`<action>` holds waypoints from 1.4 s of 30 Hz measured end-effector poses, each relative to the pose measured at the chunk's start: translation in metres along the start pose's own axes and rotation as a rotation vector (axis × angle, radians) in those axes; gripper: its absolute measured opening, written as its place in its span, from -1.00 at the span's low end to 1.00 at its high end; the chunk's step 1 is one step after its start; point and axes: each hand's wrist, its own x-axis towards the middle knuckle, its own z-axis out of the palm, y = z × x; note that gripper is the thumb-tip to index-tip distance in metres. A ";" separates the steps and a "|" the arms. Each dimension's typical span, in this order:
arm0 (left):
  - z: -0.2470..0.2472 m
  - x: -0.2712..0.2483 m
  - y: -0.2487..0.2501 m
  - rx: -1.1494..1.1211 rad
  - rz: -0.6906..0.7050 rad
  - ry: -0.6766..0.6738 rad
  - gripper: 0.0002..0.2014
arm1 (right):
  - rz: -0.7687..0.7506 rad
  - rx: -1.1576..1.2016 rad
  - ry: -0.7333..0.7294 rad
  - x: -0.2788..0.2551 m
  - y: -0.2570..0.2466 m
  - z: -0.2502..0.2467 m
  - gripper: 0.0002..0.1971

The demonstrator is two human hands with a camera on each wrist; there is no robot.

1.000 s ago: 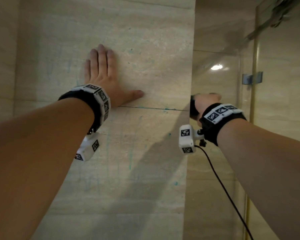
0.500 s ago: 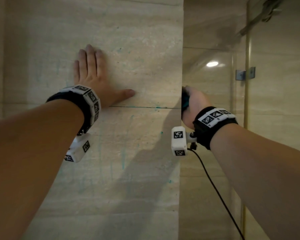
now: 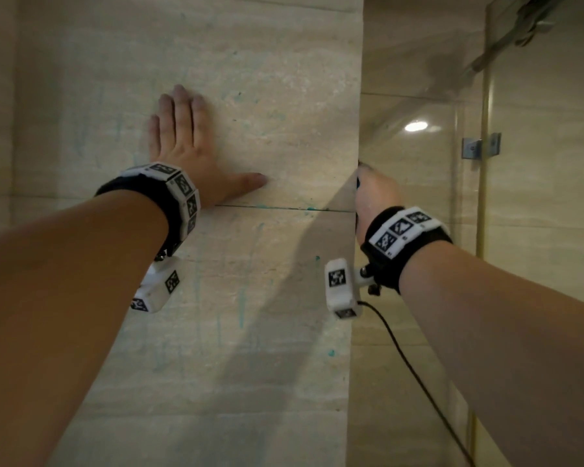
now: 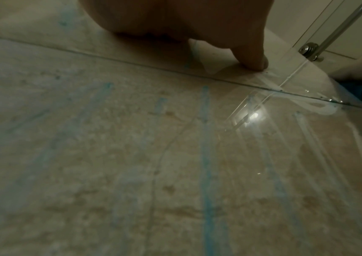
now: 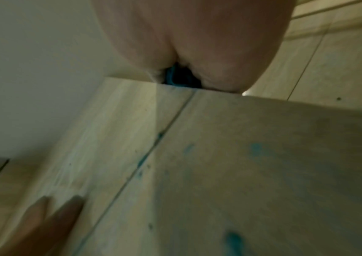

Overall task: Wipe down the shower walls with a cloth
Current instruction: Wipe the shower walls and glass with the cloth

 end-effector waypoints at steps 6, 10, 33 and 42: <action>0.001 0.000 -0.001 -0.009 0.007 0.008 0.52 | -0.021 0.063 0.123 -0.007 -0.011 -0.003 -0.66; 0.000 0.000 -0.001 -0.010 0.011 0.001 0.51 | -0.046 -0.042 0.124 -0.002 -0.030 -0.017 -0.72; -0.017 -0.003 0.003 0.017 0.004 -0.121 0.50 | -0.734 -0.812 -0.005 -0.018 -0.075 -0.010 -0.69; -0.006 0.000 -0.015 0.028 0.071 -0.094 0.46 | -0.875 -1.077 -0.214 -0.019 -0.042 0.053 -0.32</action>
